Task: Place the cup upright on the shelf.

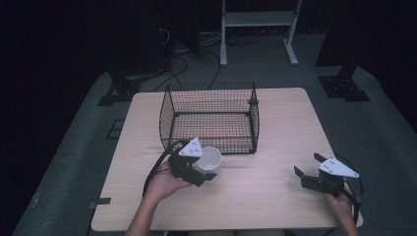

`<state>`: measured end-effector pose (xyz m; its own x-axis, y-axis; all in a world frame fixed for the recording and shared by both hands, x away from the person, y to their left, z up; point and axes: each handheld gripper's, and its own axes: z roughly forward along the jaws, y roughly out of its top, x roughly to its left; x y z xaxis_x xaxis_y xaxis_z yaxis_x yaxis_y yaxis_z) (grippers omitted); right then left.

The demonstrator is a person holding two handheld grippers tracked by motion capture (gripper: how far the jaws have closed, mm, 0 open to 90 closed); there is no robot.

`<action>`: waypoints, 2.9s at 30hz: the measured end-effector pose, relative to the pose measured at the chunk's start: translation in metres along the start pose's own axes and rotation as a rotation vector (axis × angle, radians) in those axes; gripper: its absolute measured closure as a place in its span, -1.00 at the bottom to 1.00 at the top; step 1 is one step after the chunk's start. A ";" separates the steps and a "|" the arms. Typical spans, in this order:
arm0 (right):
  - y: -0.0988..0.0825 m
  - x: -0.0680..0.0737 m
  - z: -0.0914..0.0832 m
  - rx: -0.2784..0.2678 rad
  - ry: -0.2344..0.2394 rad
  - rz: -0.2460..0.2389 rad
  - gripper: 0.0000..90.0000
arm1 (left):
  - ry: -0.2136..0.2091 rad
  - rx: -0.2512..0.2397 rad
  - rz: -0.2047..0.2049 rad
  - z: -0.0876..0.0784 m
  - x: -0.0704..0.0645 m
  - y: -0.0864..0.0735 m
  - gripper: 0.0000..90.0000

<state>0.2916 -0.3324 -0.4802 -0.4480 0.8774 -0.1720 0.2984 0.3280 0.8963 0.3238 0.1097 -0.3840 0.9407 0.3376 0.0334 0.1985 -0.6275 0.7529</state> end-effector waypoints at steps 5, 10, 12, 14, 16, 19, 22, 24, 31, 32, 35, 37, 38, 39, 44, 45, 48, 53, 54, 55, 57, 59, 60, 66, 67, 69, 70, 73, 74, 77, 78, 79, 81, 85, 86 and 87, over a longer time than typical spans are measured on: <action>0.000 0.000 0.000 0.001 0.002 0.004 -0.71 | -0.007 0.001 0.012 0.000 0.004 0.009 -0.51; 0.000 0.000 0.000 0.002 0.002 0.004 -0.71 | -0.007 -0.011 0.019 -0.005 0.012 0.021 -0.51; 0.000 -0.001 0.000 0.003 0.002 0.007 -0.71 | -0.019 -0.019 0.023 -0.007 0.015 0.026 -0.52; 0.000 -0.001 0.000 0.002 0.002 0.013 -0.71 | -0.016 -0.022 0.029 -0.010 0.018 0.030 -0.51; 0.000 -0.001 0.000 0.002 0.002 0.013 -0.71 | -0.008 -0.009 0.033 -0.012 0.021 0.035 -0.51; 0.000 -0.001 0.000 0.003 0.002 0.014 -0.71 | -0.006 -0.009 0.039 -0.014 0.024 0.040 -0.51; 0.000 -0.001 0.000 0.003 0.002 0.013 -0.71 | -0.005 -0.011 0.040 -0.015 0.028 0.048 -0.51; 0.000 -0.001 0.000 0.003 0.002 0.013 -0.71 | -0.008 -0.009 0.043 -0.017 0.033 0.053 -0.51; 0.000 -0.001 0.000 0.002 0.004 0.014 -0.71 | -0.016 -0.013 0.027 -0.020 0.046 0.062 -0.51; 0.000 -0.001 0.000 0.001 0.004 0.013 -0.71 | -0.002 -0.008 0.030 -0.022 0.050 0.066 -0.51; 0.000 -0.001 0.000 0.000 0.005 0.013 -0.71 | 0.008 -0.008 0.024 -0.024 0.056 0.070 -0.51; 0.000 -0.001 0.000 -0.001 0.006 0.013 -0.71 | 0.014 -0.005 0.024 -0.024 0.061 0.073 -0.51; 0.000 -0.001 0.000 -0.001 0.006 0.013 -0.71 | 0.018 0.000 0.029 -0.024 0.063 0.074 -0.51; 0.000 -0.001 0.000 -0.002 0.006 0.012 -0.71 | 0.018 -0.001 0.026 -0.023 0.064 0.075 -0.51; 0.000 -0.001 0.000 -0.003 0.007 0.014 -0.71 | 0.022 0.005 0.028 -0.021 0.073 0.081 -0.51; 0.000 -0.001 0.000 -0.003 0.007 0.014 -0.71 | 0.025 0.005 0.026 -0.020 0.075 0.083 -0.51; 0.000 -0.001 -0.001 -0.003 0.007 0.017 -0.71 | 0.027 0.011 0.030 -0.018 0.080 0.086 -0.51; 0.000 -0.001 -0.001 -0.004 0.008 0.016 -0.71 | 0.034 0.015 0.027 -0.016 0.088 0.091 -0.51; 0.000 -0.001 -0.001 -0.004 0.008 0.016 -0.71 | 0.039 0.016 0.025 -0.015 0.090 0.092 -0.51; 0.000 -0.001 -0.001 -0.005 0.008 0.016 -0.71 | 0.041 0.014 0.023 -0.015 0.091 0.092 -0.51; 0.000 -0.001 -0.001 -0.005 0.009 0.016 -0.71 | 0.041 0.020 0.021 -0.013 0.094 0.094 -0.51; 0.000 -0.001 -0.001 -0.005 0.010 0.017 -0.71 | 0.046 0.032 0.028 -0.012 0.097 0.096 -0.51; 0.000 -0.001 -0.001 -0.005 0.010 0.017 -0.71 | 0.046 0.032 0.028 -0.012 0.097 0.096 -0.51; 0.000 -0.002 -0.001 -0.005 0.011 0.015 -0.71 | 0.049 0.027 0.019 -0.009 0.107 0.100 -0.50; 0.000 -0.002 -0.001 -0.006 0.010 0.017 -0.71 | 0.048 0.028 0.020 -0.008 0.109 0.101 -0.50; 0.000 -0.002 -0.001 -0.005 0.012 0.017 -0.71 | 0.056 0.033 0.022 -0.005 0.114 0.103 -0.50; 0.000 -0.001 -0.001 -0.004 0.011 0.017 -0.71 | 0.054 0.032 0.017 -0.004 0.116 0.104 -0.51; 0.000 -0.001 -0.001 -0.004 0.012 0.017 -0.71 | 0.056 0.046 0.019 0.000 0.121 0.105 -0.51; 0.000 -0.001 -0.001 -0.005 0.012 0.016 -0.71 | 0.054 0.050 0.016 0.002 0.123 0.105 -0.50; 0.000 -0.001 -0.001 -0.005 0.013 0.016 -0.71 | 0.057 0.061 0.012 0.006 0.126 0.105 -0.51; 0.000 -0.001 -0.001 -0.005 0.012 0.015 -0.71 | 0.056 0.070 0.004 0.010 0.131 0.104 -0.50; 0.000 -0.001 -0.001 -0.004 0.012 0.015 -0.71 | 0.054 0.076 0.000 0.012 0.133 0.104 -0.51; 0.000 -0.001 -0.001 -0.005 0.013 0.015 -0.71 | 0.052 0.081 -0.003 0.017 0.136 0.103 -0.51; 0.000 -0.001 -0.001 -0.005 0.014 0.016 -0.71 | 0.045 0.093 -0.020 0.027 0.143 0.099 -0.51; 0.000 -0.001 -0.001 -0.005 0.014 0.016 -0.71 | 0.045 0.093 -0.020 0.027 0.143 0.099 -0.51; 0.000 -0.001 -0.001 -0.005 0.015 0.016 -0.71 | 0.042 0.101 -0.031 0.031 0.148 0.097 -0.51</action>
<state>0.2913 -0.3340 -0.4798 -0.4553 0.8774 -0.1512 0.3014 0.3117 0.9011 0.4905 0.0773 -0.3267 0.9216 0.3859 0.0405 0.2559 -0.6829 0.6842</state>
